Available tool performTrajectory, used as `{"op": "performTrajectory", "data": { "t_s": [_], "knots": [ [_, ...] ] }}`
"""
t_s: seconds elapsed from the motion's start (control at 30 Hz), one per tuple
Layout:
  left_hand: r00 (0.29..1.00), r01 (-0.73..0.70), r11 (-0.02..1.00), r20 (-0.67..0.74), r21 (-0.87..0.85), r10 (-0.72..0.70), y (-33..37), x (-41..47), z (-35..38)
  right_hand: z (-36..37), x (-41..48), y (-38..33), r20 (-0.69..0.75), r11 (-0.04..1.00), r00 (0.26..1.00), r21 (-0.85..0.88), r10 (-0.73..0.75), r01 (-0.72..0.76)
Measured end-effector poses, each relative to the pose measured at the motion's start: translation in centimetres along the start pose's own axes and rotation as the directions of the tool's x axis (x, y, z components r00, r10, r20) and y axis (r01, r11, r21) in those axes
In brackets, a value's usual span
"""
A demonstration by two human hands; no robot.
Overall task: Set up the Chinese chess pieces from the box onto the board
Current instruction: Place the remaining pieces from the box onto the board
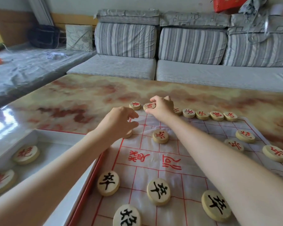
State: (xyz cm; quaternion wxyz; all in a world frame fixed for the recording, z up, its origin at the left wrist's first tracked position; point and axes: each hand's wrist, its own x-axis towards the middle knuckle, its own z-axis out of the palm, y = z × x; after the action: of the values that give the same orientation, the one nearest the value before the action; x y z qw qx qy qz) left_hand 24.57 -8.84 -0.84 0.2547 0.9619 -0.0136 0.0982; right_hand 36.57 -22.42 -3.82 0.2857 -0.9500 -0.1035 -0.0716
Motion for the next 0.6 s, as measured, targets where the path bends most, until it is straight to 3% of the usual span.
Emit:
{"op": "performTrajectory", "data": {
  "t_s": [0.3, 0.43, 0.6],
  "knots": [
    [1.000, -0.006, 1.000, 0.007, -0.024, 0.007, -2.1, -0.8, -0.6, 2.8, 1.2, -0.2, -0.038, 0.979, 0.999, -0.205, -0.028, 0.020],
    [1.000, -0.003, 0.999, -0.014, -0.040, 0.002, -2.1, -1.1, -1.0, 2.1, -0.4, -0.6, -0.112, 0.988, 0.991, -0.142, -0.076, 0.060],
    [0.999, 0.016, 0.999, -0.039, -0.040, -0.017, -2.8, -3.1, -2.3, 0.9, -4.8, -2.7, -0.052, 0.990, 0.989, 0.023, -0.139, 0.140]
  ]
}}
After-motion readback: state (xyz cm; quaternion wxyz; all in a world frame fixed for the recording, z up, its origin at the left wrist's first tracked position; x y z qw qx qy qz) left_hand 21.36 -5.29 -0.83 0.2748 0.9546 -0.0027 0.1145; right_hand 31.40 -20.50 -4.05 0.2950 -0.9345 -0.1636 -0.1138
